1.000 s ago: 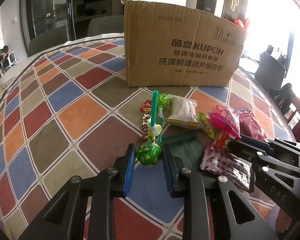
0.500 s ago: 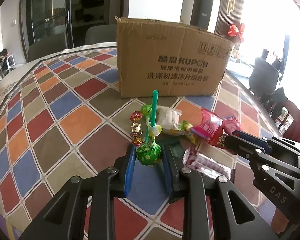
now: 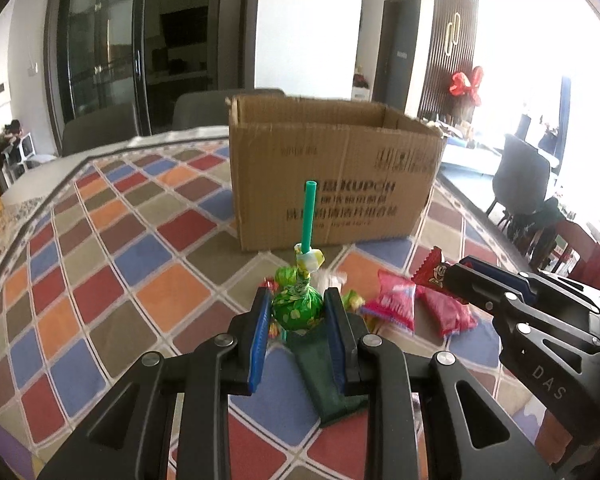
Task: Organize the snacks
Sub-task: 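Carry the lollipop and candy bag into the box and open both tools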
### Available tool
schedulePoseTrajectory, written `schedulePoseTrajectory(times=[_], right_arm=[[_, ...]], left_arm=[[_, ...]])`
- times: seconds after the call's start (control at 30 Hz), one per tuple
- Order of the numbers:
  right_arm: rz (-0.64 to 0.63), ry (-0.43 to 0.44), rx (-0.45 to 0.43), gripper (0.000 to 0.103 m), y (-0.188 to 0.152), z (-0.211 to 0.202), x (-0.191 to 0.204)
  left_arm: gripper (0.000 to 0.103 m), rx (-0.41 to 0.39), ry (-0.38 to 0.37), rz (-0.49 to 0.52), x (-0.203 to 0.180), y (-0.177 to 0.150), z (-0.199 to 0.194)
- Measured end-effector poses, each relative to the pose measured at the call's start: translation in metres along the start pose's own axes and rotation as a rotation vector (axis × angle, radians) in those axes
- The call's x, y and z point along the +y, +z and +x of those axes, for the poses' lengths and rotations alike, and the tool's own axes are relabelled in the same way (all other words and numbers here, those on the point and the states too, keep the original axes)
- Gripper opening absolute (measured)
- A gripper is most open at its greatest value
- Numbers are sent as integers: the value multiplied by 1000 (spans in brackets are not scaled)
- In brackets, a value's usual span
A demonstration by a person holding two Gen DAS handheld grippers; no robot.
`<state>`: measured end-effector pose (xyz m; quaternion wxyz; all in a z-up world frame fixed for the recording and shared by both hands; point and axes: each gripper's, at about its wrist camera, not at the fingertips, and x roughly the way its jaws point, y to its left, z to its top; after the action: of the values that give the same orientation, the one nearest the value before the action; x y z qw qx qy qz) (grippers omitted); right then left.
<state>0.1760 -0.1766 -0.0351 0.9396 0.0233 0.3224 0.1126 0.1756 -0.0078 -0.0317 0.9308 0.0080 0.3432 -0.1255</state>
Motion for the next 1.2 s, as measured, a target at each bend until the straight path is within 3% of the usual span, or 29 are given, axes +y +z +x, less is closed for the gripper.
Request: schedulePoseTrajectory(times=[0.67,0.97,1.2], right_arm=[[-59,-19,-217,13,96,-4,-2],[-74,-42,-256,13,142,11,-10],[-58,-54,-220,14,164,35,-20]], left_arm=[[27,-173,-23,53,6,106,-1],[27,-161,-26,86,8,147,21],[27,-116,-56,82,12,169,49]])
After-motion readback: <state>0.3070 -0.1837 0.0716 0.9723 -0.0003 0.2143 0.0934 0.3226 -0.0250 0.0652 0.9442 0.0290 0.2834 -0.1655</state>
